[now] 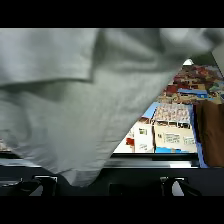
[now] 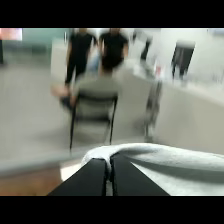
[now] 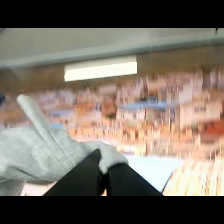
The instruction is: Fold the clothes and pants, and hang the long-sleeved shirts on hangers.
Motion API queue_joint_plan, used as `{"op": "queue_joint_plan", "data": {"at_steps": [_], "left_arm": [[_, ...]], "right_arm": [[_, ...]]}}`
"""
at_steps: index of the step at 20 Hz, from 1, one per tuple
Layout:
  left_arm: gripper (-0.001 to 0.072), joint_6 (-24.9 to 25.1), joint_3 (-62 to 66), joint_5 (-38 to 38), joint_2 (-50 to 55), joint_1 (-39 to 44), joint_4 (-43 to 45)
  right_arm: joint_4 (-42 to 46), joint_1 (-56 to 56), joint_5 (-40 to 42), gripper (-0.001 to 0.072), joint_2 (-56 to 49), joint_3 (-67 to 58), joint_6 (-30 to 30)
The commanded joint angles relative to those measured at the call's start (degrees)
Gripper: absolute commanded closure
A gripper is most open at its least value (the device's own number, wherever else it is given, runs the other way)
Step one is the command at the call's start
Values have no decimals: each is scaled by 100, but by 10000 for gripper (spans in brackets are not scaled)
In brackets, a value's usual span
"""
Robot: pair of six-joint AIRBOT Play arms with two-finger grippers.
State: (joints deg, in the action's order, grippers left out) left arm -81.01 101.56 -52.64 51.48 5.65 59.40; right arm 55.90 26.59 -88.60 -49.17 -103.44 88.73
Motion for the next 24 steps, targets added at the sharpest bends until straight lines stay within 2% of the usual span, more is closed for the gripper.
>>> {"op": "queue_joint_plan", "data": {"at_steps": [1,3,6,10,13,14,16,17,18,19,20,21,22,24], "left_arm": [[679,-2,-1703,-131,411,162,157],[678,-2,-2702,507,839,372,-9],[678,-2,-3432,1596,1709,592,-398],[677,-2,-3390,2468,2747,588,-787],[677,-2,-3392,2551,3163,588,-811],[677,-2,-3392,2450,3265,586,-811],[673,-2,-3392,2205,3362,584,-800],[612,-2,-3388,2149,3348,553,-798],[420,0,-3355,2015,3305,466,-798],[147,2,-3272,1733,3250,319,-774],[-2,2,-3141,1325,3182,76,-697],[-4,0,-2977,761,3126,-225,-579],[-4,-2,-2771,-11,3077,-614,-402],[-3,-205,-2538,-1628,3042,-1392,-24]], "right_arm": [[538,-39,-1239,673,-160,1480,501],[691,-452,-496,673,-168,2758,492],[719,-1351,1447,672,-588,4057,603],[551,-2354,4798,670,-1917,4221,839],[-42,-2883,6194,659,-2964,4221,933],[-293,-3012,6411,615,-3244,4221,1049],[-863,-3154,6666,594,-3620,4221,1139],[-1071,-3139,6690,433,-3674,4203,1137],[-1075,-3058,6651,266,-3650,4146,1134],[-1045,-2889,6422,183,-3604,4006,1078],[-1023,-2599,5930,116,-3547,3766,857],[-1019,-2229,5278,31,-3488,3477,433],[-968,-1808,4529,19,-3440,3200,68],[-684,-1016,3257,16,-3390,2900,-70]]}}
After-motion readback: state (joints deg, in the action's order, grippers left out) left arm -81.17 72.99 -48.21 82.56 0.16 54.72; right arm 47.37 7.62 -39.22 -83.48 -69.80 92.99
